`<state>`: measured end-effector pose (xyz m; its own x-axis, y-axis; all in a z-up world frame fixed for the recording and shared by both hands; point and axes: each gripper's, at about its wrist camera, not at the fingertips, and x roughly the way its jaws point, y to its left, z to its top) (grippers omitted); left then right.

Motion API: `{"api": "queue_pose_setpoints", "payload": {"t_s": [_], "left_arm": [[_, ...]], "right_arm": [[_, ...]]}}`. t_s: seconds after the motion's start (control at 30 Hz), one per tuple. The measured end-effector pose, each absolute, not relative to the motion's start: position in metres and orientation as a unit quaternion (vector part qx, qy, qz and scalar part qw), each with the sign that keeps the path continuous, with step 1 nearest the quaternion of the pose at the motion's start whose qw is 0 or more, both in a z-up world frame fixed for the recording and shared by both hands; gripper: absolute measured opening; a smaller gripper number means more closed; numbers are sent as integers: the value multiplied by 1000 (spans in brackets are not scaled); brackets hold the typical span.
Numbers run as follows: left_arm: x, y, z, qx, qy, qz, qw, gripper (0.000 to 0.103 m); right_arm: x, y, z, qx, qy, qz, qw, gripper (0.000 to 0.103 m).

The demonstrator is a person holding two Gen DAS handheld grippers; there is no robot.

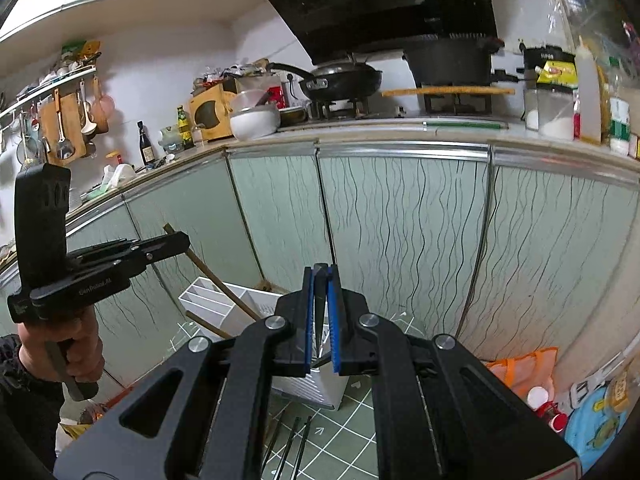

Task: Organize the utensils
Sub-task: 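Lift both held chopsticks and carry them to the utensil holder, then drop the chopsticks into the holder and open both tools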

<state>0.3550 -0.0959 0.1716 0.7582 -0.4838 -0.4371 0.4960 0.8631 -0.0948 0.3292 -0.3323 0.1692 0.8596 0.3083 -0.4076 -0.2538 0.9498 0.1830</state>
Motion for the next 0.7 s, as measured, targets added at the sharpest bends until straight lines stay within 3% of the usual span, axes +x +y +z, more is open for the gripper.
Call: {"api": "queue_pose_setpoints", "payload": {"t_s": [0.23, 0.27, 0.3, 0.33, 0.37, 0.4, 0.43, 0.53, 0.7], "left_arm": [[363, -97, 159, 14, 247, -268, 931, 8], [363, -97, 158, 15, 249, -267, 931, 9], [363, -97, 158, 17, 248, -264, 932, 10], [360, -95, 158, 18, 242, -261, 934, 27], [358, -94, 158, 19, 240, -257, 936, 40], [356, -92, 159, 21, 235, -250, 939, 79], [351, -91, 161, 23, 225, -242, 943, 91], [340, -88, 166, 38, 210, -232, 949, 91], [323, -80, 172, 52, 199, -211, 956, 99]], "right_arm": [[338, -334, 155, 72, 230, 149, 959, 8], [338, -335, 154, 73, 231, 147, 959, 11], [337, -337, 154, 74, 230, 141, 960, 30], [335, -338, 154, 75, 226, 136, 962, 57], [333, -340, 155, 76, 221, 131, 963, 65], [329, -342, 155, 78, 216, 129, 965, 68], [327, -343, 155, 79, 216, 127, 965, 70], [317, -348, 156, 81, 208, 119, 968, 89], [298, -344, 155, 61, 209, 112, 969, 95]]}}
